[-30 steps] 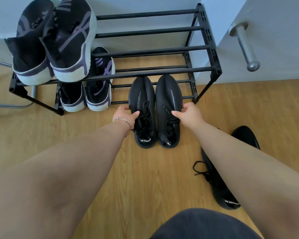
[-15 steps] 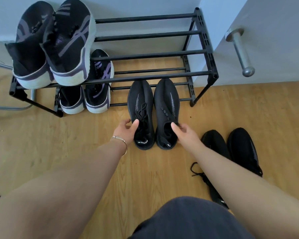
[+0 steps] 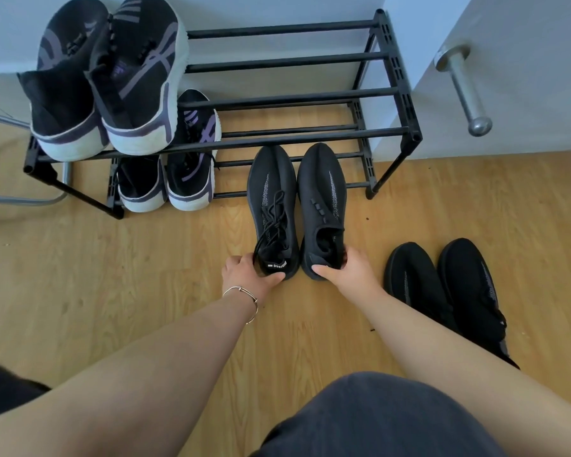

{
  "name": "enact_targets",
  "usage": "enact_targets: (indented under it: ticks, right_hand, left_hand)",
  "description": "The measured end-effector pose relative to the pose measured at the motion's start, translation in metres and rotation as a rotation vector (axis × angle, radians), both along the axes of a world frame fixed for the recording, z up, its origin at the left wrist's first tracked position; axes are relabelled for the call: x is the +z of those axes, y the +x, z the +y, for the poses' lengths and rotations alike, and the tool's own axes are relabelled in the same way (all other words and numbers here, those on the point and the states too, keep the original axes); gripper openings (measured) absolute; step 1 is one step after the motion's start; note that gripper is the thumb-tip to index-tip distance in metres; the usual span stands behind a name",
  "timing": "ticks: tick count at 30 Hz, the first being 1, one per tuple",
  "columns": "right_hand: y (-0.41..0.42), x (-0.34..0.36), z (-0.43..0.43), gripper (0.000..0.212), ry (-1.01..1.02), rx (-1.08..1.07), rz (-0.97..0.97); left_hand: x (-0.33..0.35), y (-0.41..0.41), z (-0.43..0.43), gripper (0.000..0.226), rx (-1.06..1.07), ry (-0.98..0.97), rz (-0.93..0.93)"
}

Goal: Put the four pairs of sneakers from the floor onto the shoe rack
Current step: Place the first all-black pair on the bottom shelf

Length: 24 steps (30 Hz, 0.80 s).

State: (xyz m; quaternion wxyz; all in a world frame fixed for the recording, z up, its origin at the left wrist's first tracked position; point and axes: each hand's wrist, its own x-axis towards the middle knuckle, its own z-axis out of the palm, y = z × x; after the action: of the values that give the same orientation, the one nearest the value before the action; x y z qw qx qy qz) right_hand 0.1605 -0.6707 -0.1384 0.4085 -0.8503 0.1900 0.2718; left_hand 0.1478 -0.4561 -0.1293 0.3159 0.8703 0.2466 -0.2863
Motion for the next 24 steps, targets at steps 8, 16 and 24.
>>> enact_targets:
  ticks: [8,16,24]
  right_hand:
    - [0.004,0.0,0.008,0.065,0.035,-0.136,-0.028]
    - [0.019,0.011,0.012,0.064,0.063,-0.145,-0.076]
    - [0.077,0.038,0.013,0.044,0.046,-0.063,-0.195]
  left_hand:
    - [0.003,0.007,-0.006,0.065,0.21,-0.223,-0.023]
    - [0.005,0.026,-0.001,0.062,0.309,-0.301,-0.085]
    - [0.021,0.078,-0.004,0.061,0.271,-0.29,-0.165]
